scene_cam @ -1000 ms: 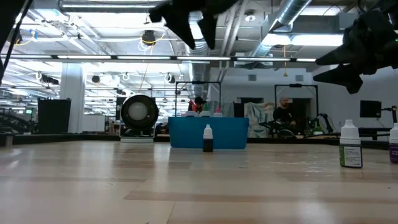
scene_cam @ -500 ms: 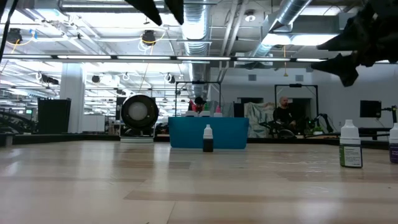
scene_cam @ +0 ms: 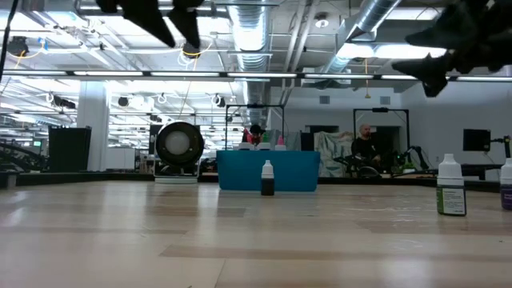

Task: Pick & Place food coloring
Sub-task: Put the small black food coloring bottle into the blue bin

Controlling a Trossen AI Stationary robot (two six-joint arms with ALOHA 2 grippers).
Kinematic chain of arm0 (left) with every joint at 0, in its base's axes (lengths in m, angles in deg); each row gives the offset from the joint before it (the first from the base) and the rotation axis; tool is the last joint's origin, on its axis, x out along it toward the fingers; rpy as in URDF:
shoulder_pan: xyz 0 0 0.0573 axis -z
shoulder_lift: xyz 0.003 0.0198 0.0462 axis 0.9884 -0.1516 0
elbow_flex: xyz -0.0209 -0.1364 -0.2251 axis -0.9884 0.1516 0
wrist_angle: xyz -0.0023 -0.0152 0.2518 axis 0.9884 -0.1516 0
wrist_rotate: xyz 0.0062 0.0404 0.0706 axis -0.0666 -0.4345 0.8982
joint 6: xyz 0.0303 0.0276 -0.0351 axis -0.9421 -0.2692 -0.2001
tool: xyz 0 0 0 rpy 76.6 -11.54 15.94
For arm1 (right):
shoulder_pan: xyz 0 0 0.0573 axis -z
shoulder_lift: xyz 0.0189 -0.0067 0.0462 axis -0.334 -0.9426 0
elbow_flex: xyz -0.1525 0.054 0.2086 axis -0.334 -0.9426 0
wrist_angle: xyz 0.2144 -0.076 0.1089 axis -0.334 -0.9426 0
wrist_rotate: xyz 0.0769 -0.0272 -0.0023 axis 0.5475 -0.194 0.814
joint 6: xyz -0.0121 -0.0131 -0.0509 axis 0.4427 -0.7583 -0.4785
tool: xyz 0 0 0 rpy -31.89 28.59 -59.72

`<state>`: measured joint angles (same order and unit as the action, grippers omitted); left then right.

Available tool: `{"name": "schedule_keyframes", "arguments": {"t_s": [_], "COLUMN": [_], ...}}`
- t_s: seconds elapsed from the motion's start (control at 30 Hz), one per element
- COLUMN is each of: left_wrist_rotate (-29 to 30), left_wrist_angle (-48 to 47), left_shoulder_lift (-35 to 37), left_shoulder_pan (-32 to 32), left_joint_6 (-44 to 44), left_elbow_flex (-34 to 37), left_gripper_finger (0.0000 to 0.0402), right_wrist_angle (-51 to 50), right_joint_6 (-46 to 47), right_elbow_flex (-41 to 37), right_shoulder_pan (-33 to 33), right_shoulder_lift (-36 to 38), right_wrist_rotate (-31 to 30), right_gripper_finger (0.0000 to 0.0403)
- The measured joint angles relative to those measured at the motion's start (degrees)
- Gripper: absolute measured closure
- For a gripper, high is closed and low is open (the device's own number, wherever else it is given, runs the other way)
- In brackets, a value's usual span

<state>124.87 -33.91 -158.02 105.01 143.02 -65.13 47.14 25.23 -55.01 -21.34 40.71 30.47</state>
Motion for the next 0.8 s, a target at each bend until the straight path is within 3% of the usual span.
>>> {"name": "schedule_keyframes", "arguments": {"t_s": [0.17, 0.33, 0.53, 0.8], "left_wrist_rotate": [0.2, -1.8, -6.2, -10.3], "left_wrist_angle": [8.8, 24.1, 43.2, 60.5], "left_shoulder_lift": [10.1, 20.2, 30.5, 42.4], "left_shoulder_pan": [0.1, -0.4, -1.9, -2.4], "left_joint_6": [-6.3, -19.1, -32.3, -42.4], "left_elbow_flex": [10.2, 21.8, 35.2, 49.6], "left_gripper_finger": [0.0168, 0.0168, 0.0168, 0.0168], "right_wrist_angle": [7.9, 9.1, 9.5, 9.4], "right_joint_6": [-2.3, -2.4, -4.5, -8.8], "right_elbow_flex": [0.0, 2.7, 9.0, 19.0], "right_shoulder_pan": [-1.3, -1.3, -1.5, -2.6], "right_shoulder_lift": [-6.8, -15.1, -27.3, -43.7], "right_wrist_rotate": [-2.3, -3.5, -3.4, -3.4], "right_gripper_finger": [0.0163, 0.0163, 0.0163, 0.0163]}}
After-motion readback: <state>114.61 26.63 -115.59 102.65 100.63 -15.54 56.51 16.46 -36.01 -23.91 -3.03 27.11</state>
